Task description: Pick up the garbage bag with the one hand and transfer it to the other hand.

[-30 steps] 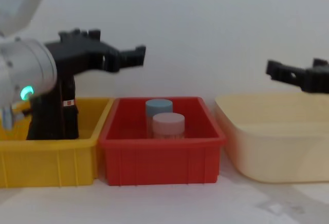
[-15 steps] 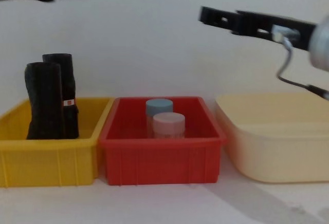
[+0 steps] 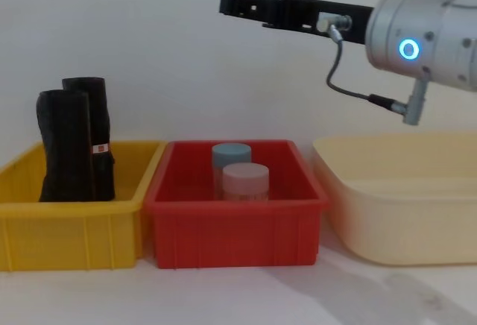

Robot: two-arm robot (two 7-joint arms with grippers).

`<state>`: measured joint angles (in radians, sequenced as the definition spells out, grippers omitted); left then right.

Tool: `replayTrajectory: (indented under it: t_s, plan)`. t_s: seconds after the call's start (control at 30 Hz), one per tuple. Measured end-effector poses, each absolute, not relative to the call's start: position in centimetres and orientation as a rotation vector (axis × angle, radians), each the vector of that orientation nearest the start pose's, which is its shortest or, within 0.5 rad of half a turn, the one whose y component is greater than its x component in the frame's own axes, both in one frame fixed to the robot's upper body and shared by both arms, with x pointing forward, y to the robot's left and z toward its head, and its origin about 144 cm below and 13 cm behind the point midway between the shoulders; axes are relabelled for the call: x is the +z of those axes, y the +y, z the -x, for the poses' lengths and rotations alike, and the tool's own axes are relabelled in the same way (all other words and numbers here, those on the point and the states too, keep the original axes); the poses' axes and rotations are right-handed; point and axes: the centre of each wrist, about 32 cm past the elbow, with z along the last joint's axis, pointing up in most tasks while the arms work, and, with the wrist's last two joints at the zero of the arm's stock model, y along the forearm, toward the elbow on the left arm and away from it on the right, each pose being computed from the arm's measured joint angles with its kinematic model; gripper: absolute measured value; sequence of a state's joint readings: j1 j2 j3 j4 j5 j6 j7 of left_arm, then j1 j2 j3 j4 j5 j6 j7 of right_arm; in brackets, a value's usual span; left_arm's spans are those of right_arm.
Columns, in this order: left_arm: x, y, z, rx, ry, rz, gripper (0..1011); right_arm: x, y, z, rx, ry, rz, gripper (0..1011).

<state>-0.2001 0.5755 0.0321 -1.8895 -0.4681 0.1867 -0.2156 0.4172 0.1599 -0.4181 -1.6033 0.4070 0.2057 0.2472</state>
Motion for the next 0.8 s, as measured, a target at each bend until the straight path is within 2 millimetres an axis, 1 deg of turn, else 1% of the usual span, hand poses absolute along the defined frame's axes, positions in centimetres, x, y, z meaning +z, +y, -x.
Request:
replayTrajectory:
  t_s: [0.13, 0.37, 0.63, 0.8]
  plan:
    - [133.1, 33.3, -47.6, 1.179, -0.281, 0.093, 1000, 128.2, -13.7, -53.3, -0.843, -0.02, -0.148, 999]
    - [131.8, 33.9, -48.3, 1.157, -0.197, 0.131, 1000, 128.0, -13.5, -53.4, -0.838, -0.009, -0.114, 999]
    - [130.1, 34.0, -48.9, 1.134, -0.131, 0.129, 1000, 127.5, -13.6, -53.4, -0.835, 0.004, -0.075, 999]
    - [129.4, 33.9, -49.3, 1.121, -0.116, 0.106, 1000, 127.1, -13.8, -53.2, -0.834, 0.017, -0.052, 999]
